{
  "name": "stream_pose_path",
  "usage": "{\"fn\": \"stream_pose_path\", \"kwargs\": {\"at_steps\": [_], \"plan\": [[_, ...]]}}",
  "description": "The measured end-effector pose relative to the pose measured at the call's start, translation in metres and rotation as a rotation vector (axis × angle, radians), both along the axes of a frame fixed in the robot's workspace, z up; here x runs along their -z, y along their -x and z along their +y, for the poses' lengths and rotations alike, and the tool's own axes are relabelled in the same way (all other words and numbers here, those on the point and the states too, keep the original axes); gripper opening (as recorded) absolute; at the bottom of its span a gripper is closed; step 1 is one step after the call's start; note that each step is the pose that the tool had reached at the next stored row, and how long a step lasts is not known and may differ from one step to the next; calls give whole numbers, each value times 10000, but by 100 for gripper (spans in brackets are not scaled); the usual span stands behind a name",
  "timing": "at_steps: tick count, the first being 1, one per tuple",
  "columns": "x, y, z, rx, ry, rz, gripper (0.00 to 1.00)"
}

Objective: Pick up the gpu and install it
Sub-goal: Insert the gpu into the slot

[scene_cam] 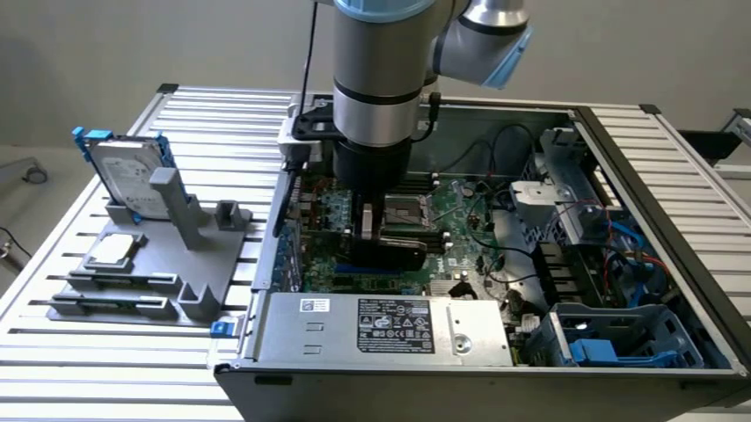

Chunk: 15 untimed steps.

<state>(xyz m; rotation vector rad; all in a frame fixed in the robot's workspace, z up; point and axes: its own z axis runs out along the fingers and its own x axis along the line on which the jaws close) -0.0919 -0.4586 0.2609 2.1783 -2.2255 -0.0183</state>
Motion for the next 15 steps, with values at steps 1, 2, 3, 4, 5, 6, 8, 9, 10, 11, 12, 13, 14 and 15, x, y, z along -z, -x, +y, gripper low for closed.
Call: {"fn": "stream_pose_path", "kwargs": {"at_steps": [1,2,3,4,5,6,8,9,10,11,12,13,14,15], "plan": [[1,0,0,0,-1,0,26],[3,0,0,0,-5,0,26],[3,0,0,0,-6,0,26],[5,0,1,0,-17,0,26],[6,0,1,-1,-22,-2,26],[6,0,1,-7,-24,-3,26],[4,0,0,-19,-26,-1,26],[4,0,0,-28,-26,-1,26],[4,0,0,-40,-27,-1,26],[4,0,0,-52,-27,-1,26],[3,0,1,-70,-30,-2,26],[1,0,0,-89,-30,-2,26],[-2,0,0,-107,-31,-2,26],[-6,0,0,-125,-31,-1,26]]}}
